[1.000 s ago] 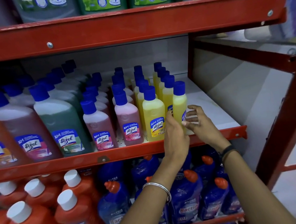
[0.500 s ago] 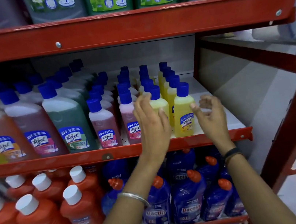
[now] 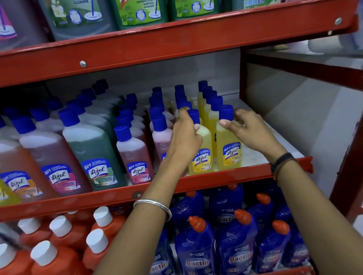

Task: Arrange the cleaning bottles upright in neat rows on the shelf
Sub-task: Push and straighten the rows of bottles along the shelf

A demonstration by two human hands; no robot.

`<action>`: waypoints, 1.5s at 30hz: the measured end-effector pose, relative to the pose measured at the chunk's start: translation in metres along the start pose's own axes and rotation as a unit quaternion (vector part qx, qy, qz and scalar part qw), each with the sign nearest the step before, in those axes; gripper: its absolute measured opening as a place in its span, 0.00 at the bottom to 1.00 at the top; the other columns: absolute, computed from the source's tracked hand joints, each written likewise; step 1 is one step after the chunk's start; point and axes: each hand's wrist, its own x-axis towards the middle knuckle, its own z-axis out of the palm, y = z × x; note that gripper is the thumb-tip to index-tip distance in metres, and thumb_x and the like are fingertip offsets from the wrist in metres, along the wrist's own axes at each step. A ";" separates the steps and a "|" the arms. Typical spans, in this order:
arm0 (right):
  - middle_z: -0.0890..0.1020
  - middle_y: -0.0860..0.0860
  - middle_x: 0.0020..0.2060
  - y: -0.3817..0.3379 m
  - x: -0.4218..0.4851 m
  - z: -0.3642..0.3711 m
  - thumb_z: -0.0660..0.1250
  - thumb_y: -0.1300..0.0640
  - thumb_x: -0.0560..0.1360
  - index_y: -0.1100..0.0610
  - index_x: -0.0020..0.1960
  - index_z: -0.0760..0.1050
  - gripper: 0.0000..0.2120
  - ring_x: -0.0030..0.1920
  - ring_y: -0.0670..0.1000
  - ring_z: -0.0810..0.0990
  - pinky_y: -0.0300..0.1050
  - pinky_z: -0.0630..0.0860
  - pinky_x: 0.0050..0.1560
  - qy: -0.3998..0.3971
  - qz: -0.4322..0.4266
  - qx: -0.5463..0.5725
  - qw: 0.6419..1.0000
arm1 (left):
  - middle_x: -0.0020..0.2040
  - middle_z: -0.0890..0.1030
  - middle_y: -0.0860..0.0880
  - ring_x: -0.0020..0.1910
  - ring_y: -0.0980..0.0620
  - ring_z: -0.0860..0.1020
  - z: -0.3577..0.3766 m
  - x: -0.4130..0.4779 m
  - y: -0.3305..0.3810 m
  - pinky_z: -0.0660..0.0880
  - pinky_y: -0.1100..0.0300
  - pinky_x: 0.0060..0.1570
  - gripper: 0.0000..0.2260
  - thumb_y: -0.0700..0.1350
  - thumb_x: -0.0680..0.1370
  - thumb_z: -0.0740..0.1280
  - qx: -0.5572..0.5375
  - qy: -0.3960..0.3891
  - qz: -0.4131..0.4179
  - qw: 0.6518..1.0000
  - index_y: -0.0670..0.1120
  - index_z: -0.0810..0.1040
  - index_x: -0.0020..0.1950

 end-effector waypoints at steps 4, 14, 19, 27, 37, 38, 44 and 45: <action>0.82 0.53 0.53 -0.003 -0.005 0.001 0.64 0.46 0.74 0.56 0.57 0.76 0.17 0.54 0.51 0.78 0.47 0.74 0.52 -0.003 0.001 -0.008 1.000 | 0.45 0.72 0.44 0.48 0.48 0.74 -0.006 -0.002 -0.004 0.69 0.57 0.43 0.23 0.29 0.75 0.59 0.003 -0.016 0.010 1.000 0.41 0.59 0.68; 0.78 0.52 0.60 -0.004 -0.012 0.004 0.65 0.40 0.71 0.55 0.62 0.72 0.25 0.61 0.51 0.75 0.49 0.73 0.59 -0.005 0.057 0.015 0.998 | 0.57 0.75 0.41 0.59 0.44 0.74 -0.017 0.001 -0.008 0.70 0.57 0.48 0.26 0.39 0.77 0.63 0.022 -0.035 0.032 0.999 0.42 0.55 0.72; 0.73 0.48 0.56 -0.047 -0.029 0.008 0.68 0.45 0.72 0.56 0.62 0.70 0.23 0.59 0.49 0.74 0.48 0.73 0.62 0.260 -0.060 0.084 0.960 | 0.65 0.69 0.41 0.63 0.47 0.69 -0.063 -0.006 -0.016 0.67 0.56 0.63 0.26 0.43 0.76 0.65 0.032 0.194 0.127 0.972 0.41 0.58 0.71; 0.72 0.58 0.65 -0.117 -0.001 0.083 0.64 0.56 0.75 0.60 0.70 0.61 0.26 0.66 0.54 0.71 0.47 0.70 0.64 -0.028 -0.118 -0.043 0.992 | 0.64 0.72 0.37 0.62 0.43 0.72 -0.098 -0.014 -0.077 0.68 0.62 0.52 0.23 0.38 0.77 0.63 0.039 0.127 -0.006 0.991 0.37 0.58 0.69; 0.78 0.63 0.52 -0.132 0.010 0.099 0.67 0.57 0.74 0.65 0.59 0.69 0.17 0.51 0.63 0.78 0.47 0.69 0.42 -0.049 -0.010 -0.168 0.985 | 0.57 0.75 0.35 0.46 0.47 0.73 -0.107 -0.019 -0.091 0.66 0.61 0.42 0.18 0.35 0.78 0.59 0.012 0.050 -0.053 0.997 0.39 0.61 0.68; 0.78 0.63 0.52 -0.133 0.009 0.099 0.67 0.57 0.74 0.65 0.59 0.69 0.17 0.51 0.63 0.78 0.47 0.69 0.42 -0.052 -0.012 -0.166 0.985 | 0.57 0.75 0.36 0.47 0.47 0.73 -0.106 -0.020 -0.090 0.67 0.60 0.43 0.18 0.33 0.78 0.59 0.015 0.053 -0.048 0.997 0.38 0.62 0.68; 0.75 0.63 0.56 -0.140 0.002 0.096 0.66 0.56 0.75 0.65 0.62 0.68 0.19 0.55 0.63 0.76 0.52 0.72 0.48 -0.082 -0.004 -0.179 0.980 | 0.54 0.77 0.36 0.53 0.41 0.76 -0.105 -0.021 -0.091 0.69 0.56 0.43 0.18 0.29 0.74 0.59 0.042 0.067 -0.023 0.997 0.36 0.65 0.64; 0.75 0.63 0.56 -0.139 0.002 0.097 0.66 0.56 0.75 0.65 0.61 0.68 0.19 0.55 0.63 0.76 0.52 0.72 0.48 -0.080 -0.006 -0.179 0.981 | 0.54 0.76 0.36 0.53 0.41 0.76 -0.105 -0.020 -0.092 0.69 0.56 0.43 0.18 0.29 0.75 0.59 0.047 0.068 -0.020 0.996 0.36 0.64 0.64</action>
